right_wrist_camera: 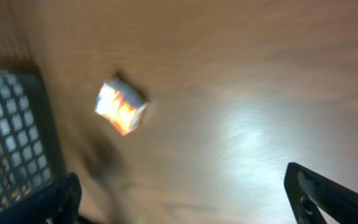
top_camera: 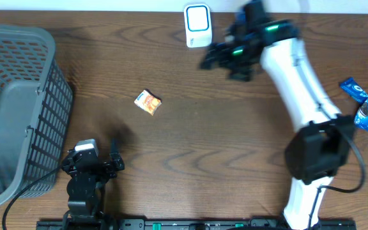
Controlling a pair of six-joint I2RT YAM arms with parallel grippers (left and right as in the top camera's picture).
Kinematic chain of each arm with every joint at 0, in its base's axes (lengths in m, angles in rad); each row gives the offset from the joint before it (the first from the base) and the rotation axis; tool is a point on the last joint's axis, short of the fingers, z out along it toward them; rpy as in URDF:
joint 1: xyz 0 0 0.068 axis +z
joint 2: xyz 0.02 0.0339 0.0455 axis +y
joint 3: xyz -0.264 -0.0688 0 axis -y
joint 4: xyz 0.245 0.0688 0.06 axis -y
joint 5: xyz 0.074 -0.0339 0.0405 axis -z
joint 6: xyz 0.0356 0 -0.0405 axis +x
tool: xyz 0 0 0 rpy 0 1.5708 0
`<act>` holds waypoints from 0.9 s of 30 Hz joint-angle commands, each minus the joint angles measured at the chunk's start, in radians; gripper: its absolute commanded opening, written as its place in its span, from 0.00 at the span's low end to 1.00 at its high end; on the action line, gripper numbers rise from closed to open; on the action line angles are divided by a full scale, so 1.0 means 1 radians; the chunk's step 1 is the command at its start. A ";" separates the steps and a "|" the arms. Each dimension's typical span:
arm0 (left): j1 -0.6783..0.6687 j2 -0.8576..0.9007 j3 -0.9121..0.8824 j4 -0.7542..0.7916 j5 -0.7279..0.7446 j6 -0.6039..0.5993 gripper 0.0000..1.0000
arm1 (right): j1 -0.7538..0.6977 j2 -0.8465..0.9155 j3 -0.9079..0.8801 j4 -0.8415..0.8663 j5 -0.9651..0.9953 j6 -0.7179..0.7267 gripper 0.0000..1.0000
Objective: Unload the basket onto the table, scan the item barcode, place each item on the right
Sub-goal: 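Move the right gripper to the orange Kleenex pack and grasp it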
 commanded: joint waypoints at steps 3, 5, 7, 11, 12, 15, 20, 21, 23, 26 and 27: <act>-0.004 -0.002 -0.013 -0.027 0.002 -0.009 0.98 | 0.182 0.060 -0.014 0.088 0.130 0.454 0.99; -0.004 -0.002 -0.013 -0.027 0.001 -0.009 0.98 | 0.230 0.076 -0.014 0.132 0.179 0.544 0.99; -0.004 -0.002 -0.013 -0.027 0.002 -0.009 0.98 | 0.277 0.091 -0.014 0.166 0.263 0.632 0.99; -0.004 -0.002 -0.013 -0.027 0.001 -0.009 0.98 | 0.333 0.125 -0.014 0.219 0.309 0.705 0.99; -0.004 -0.002 -0.013 -0.027 0.001 -0.009 0.98 | 0.342 0.129 -0.014 0.228 0.309 0.714 0.99; -0.004 -0.002 -0.013 -0.027 0.002 -0.009 0.98 | 0.367 0.160 -0.014 0.233 0.338 0.760 0.99; -0.004 -0.002 -0.013 -0.027 0.002 -0.009 0.98 | 0.386 0.213 -0.013 0.254 0.342 0.842 0.99; -0.004 -0.002 -0.013 -0.027 0.002 -0.009 0.98 | 0.387 0.225 -0.013 0.267 0.341 0.847 0.99; -0.004 -0.002 -0.013 -0.027 0.002 -0.009 0.98 | 0.387 0.240 -0.013 0.298 0.332 0.852 0.99; -0.004 -0.002 -0.014 -0.027 0.001 -0.009 0.98 | 0.388 0.263 -0.012 0.361 0.327 0.852 0.99; -0.004 -0.002 -0.013 -0.027 0.001 -0.009 0.98 | 0.388 0.267 -0.010 0.373 0.327 0.851 0.99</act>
